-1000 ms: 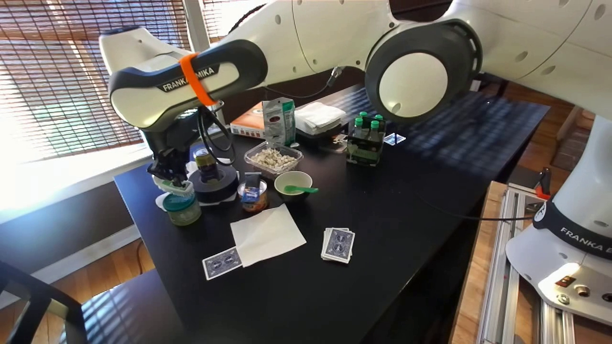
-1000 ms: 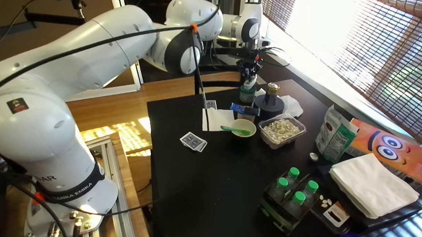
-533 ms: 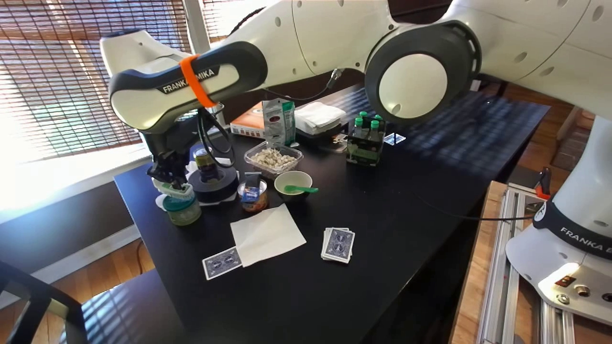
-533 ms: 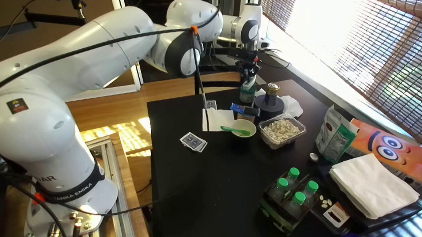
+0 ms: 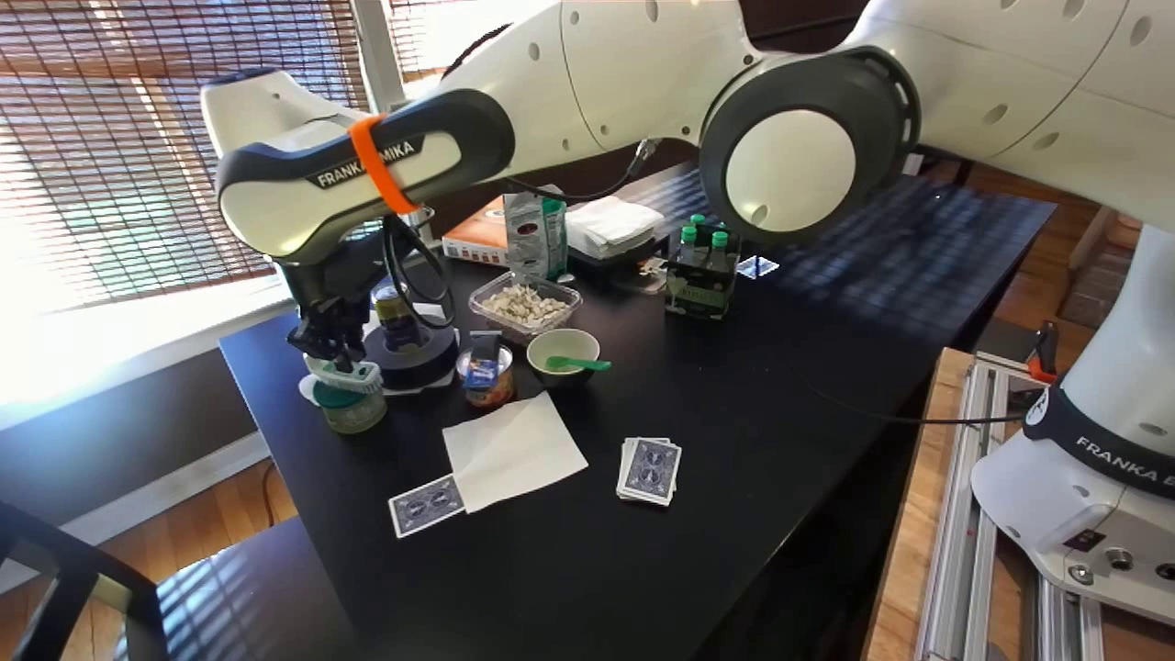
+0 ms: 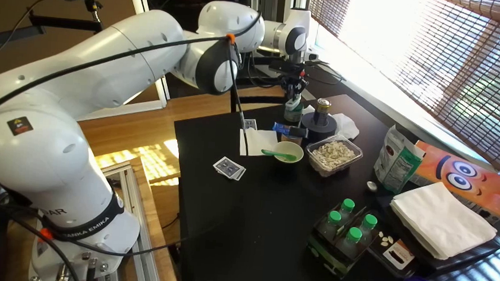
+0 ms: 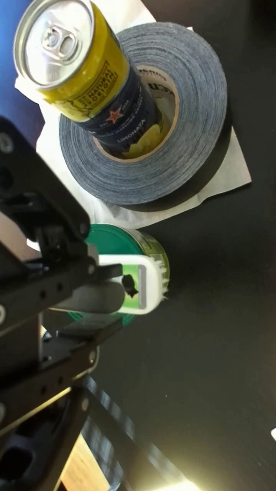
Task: Put the brush on the green lid
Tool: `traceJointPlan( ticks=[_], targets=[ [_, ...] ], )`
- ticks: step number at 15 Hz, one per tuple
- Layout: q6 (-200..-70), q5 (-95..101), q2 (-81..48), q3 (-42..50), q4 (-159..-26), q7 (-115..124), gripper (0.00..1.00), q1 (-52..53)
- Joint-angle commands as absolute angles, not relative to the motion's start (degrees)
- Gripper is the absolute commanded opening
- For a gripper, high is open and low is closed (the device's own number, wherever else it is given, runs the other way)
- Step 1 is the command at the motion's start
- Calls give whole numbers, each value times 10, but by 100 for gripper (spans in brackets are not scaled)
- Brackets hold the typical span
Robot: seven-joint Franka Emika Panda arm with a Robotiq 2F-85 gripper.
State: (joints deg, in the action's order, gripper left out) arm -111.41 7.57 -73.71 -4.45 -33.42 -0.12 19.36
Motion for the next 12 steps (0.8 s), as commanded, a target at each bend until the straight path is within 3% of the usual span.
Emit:
traceJointPlan(
  ticks=[1, 6, 12],
  targets=[
    [-1132, 53, -749, -67, -301, -8, 63, 187],
    [-1137, 83, -706, -53, -311, 21, 98, 204],
    [-1145, 76, -699, -72, -312, -64, 100, 194]
  ],
)
